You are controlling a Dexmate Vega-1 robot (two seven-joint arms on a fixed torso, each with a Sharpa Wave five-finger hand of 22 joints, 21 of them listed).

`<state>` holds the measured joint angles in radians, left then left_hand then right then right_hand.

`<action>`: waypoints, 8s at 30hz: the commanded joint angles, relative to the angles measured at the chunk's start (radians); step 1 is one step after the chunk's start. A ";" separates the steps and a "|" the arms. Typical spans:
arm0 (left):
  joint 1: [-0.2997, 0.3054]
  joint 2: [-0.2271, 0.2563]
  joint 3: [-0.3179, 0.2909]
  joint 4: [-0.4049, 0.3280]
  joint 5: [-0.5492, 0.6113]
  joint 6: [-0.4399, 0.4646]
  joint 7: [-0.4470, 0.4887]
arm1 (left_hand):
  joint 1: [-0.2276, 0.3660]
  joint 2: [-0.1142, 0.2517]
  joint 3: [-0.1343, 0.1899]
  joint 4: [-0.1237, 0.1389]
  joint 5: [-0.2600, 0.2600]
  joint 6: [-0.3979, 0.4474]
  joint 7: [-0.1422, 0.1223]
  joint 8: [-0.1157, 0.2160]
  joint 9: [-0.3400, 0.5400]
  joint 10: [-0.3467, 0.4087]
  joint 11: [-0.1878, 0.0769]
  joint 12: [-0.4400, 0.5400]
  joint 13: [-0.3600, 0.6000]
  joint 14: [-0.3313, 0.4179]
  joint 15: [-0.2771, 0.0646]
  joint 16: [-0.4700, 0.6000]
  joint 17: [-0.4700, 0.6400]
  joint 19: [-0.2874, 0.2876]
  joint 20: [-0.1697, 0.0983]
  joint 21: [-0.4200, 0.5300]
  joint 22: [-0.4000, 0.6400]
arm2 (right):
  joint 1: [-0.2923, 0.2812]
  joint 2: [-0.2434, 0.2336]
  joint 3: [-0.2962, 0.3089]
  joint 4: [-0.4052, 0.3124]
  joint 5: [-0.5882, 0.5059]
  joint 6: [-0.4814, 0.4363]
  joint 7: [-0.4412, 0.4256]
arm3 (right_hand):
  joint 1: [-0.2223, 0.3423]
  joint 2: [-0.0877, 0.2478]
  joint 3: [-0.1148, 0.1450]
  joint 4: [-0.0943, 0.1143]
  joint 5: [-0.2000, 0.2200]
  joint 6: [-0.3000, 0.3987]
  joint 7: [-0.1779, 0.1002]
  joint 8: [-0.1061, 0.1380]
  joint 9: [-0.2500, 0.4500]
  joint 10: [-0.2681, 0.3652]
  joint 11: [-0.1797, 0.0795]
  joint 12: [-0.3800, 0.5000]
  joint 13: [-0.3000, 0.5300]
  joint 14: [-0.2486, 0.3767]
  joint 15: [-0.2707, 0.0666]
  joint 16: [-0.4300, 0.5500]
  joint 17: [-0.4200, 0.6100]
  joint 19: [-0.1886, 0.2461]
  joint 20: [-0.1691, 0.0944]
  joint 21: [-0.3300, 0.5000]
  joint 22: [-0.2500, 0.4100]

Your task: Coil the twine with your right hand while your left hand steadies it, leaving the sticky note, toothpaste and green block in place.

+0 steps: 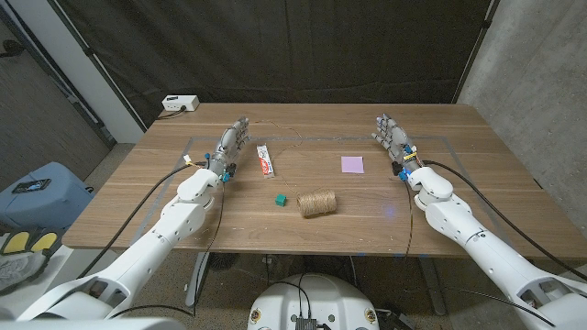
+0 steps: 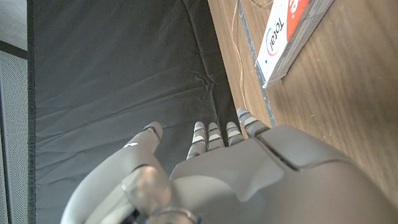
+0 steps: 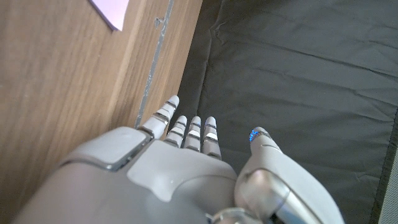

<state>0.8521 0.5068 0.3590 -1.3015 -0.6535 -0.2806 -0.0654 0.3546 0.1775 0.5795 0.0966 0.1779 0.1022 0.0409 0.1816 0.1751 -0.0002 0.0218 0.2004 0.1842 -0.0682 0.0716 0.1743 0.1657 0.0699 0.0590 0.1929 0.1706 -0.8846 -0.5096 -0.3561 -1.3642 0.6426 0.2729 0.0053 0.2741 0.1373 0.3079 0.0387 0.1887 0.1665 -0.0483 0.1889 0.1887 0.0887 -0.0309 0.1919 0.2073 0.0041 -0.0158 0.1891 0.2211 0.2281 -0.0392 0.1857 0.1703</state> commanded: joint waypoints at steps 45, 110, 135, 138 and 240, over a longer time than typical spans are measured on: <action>0.043 -0.180 -0.150 -0.049 0.169 0.067 -0.049 | 0.029 -0.006 0.020 -0.040 -0.002 0.043 0.002 0.011 0.005 0.029 0.006 0.013 0.005 0.014 0.003 0.004 0.001 0.013 0.000 0.005 0.004 | -0.038 -0.084 0.049 -0.168 -0.240 -0.157 -0.006 | 0.037 -0.008 0.012 -0.043 0.001 0.017 -0.004 0.011 0.005 0.013 0.007 0.010 0.003 -0.001 0.007 0.011 -0.008 0.002 -0.006 0.005 0.003; 0.019 -0.117 -0.127 -0.056 0.183 0.068 -0.149 | 0.209 -0.038 0.080 -0.270 0.058 0.053 -0.008 0.004 0.005 0.045 -0.004 0.007 0.007 0.017 -0.008 0.001 0.003 0.017 -0.013 -0.003 0.001 | -0.092 -0.376 -0.015 -0.688 -0.510 -0.579 -0.131 | 0.092 -0.041 0.016 -0.122 -0.008 -0.001 0.005 0.008 0.005 0.003 0.046 0.012 0.003 -0.009 0.042 0.014 -0.019 -0.020 0.029 0.005 0.003; 0.027 -0.114 -0.123 -0.069 0.184 0.074 -0.139 | 0.248 -0.039 0.087 -0.279 0.071 0.043 -0.010 0.004 0.005 0.037 0.000 0.005 0.008 0.010 -0.001 0.001 0.003 0.013 -0.010 -0.004 0.001 | -0.069 -0.484 -0.051 -0.811 -0.585 -0.668 -0.061 | 0.178 -0.066 0.037 -0.196 -0.009 0.000 0.034 0.014 0.006 0.020 0.067 0.020 0.004 0.015 0.056 0.022 -0.022 -0.014 0.061 0.010 0.002; 0.027 -0.114 -0.123 -0.067 0.184 0.074 -0.140 | 0.253 -0.039 0.088 -0.279 0.072 0.042 -0.010 0.004 0.005 0.037 0.002 0.005 0.008 0.010 -0.001 0.001 0.003 0.013 -0.010 -0.004 0.001 | -0.065 -0.499 -0.054 -0.825 -0.590 -0.678 -0.048 | 0.186 -0.067 0.039 -0.201 -0.009 -0.002 0.036 0.014 0.006 0.020 0.066 0.020 0.004 0.015 0.057 0.022 -0.022 -0.014 0.065 0.009 0.002; 0.015 -0.121 -0.097 -0.041 0.181 0.075 -0.147 | 0.343 -0.046 0.082 -0.274 0.101 0.036 -0.010 0.006 0.005 0.032 0.003 0.007 0.008 0.006 0.003 0.003 0.003 0.007 -0.010 -0.001 0.002 | 0.221 -0.688 -0.373 -1.174 -0.935 -0.962 0.447 | 0.502 -0.200 0.099 -0.224 0.027 0.003 0.081 0.036 0.010 0.099 0.052 0.041 0.009 0.078 0.043 0.033 -0.025 0.020 0.078 0.013 0.001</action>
<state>0.8732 0.3882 0.2602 -1.3538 -0.4682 -0.2004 -0.2064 0.6834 0.1357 0.6634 -0.1780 0.2739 0.1354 0.0322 0.1845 0.1771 0.0266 0.0232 0.2069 0.1883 -0.0591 0.0697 0.1742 0.1652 0.0748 0.0464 0.1890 0.1698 -0.7032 -1.2138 -0.6709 -2.5119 -0.2451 -0.6843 0.4003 0.7609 -0.0627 0.3993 -0.1848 0.2118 0.1628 0.0234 0.2186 0.1931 0.1815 0.0182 0.2267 0.2112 0.0704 0.0286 0.2191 0.1957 0.2374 0.0411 0.1926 0.1703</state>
